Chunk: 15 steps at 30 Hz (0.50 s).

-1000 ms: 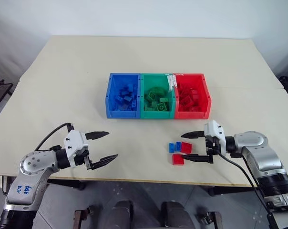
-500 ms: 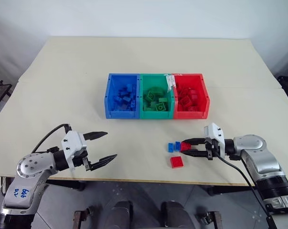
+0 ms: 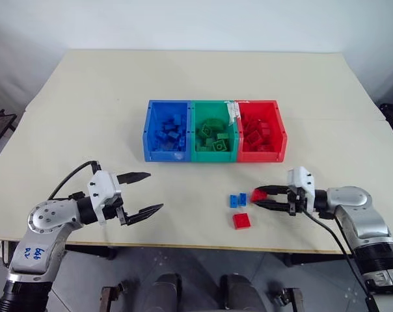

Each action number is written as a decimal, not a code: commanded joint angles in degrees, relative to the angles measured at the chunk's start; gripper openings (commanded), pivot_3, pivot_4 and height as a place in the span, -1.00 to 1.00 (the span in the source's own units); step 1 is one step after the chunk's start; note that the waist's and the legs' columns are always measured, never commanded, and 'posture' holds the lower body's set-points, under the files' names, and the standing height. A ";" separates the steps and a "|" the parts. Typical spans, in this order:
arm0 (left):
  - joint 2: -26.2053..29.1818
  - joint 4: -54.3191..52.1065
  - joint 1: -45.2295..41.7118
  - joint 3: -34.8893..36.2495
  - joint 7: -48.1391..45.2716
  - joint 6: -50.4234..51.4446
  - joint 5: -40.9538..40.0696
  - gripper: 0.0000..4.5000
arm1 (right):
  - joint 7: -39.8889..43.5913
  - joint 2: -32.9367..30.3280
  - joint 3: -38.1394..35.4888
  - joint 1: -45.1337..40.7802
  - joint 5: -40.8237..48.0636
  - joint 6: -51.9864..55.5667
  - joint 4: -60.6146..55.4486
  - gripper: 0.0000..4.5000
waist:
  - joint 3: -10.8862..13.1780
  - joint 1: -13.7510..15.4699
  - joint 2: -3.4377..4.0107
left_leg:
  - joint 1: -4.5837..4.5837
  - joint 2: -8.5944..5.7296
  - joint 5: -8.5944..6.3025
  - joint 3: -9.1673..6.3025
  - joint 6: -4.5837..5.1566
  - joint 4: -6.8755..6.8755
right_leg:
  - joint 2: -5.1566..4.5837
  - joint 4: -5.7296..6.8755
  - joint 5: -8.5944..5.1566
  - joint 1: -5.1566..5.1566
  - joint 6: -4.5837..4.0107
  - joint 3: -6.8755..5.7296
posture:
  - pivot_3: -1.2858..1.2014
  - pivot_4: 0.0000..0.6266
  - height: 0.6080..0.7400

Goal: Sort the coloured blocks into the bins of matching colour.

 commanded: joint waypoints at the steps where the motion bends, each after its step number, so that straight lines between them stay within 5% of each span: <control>1: -1.40 -0.83 -2.47 -0.72 0.59 0.77 -1.70 1.00 | -5.58 -0.45 -9.76 -0.58 7.04 3.83 -4.62 -0.35 | 0.00 -0.01 0.01 | 0.00 0.00 0.00 0.00 0.00 0.00 | 0.01 0.00 0.00 0.00 0.00 -0.01 | 0.03 -0.52 1.00; 15: -3.50 -1.42 -4.70 -1.80 2.73 2.29 -1.13 1.00 | -19.49 8.61 -1.42 -26.84 -5.04 1.65 12.08 -0.35 | 0.01 -1.16 0.01 | -0.31 0.02 0.00 0.13 -0.08 0.00 | 0.26 0.47 0.00 -0.62 0.00 0.05 | 0.03 -0.52 1.00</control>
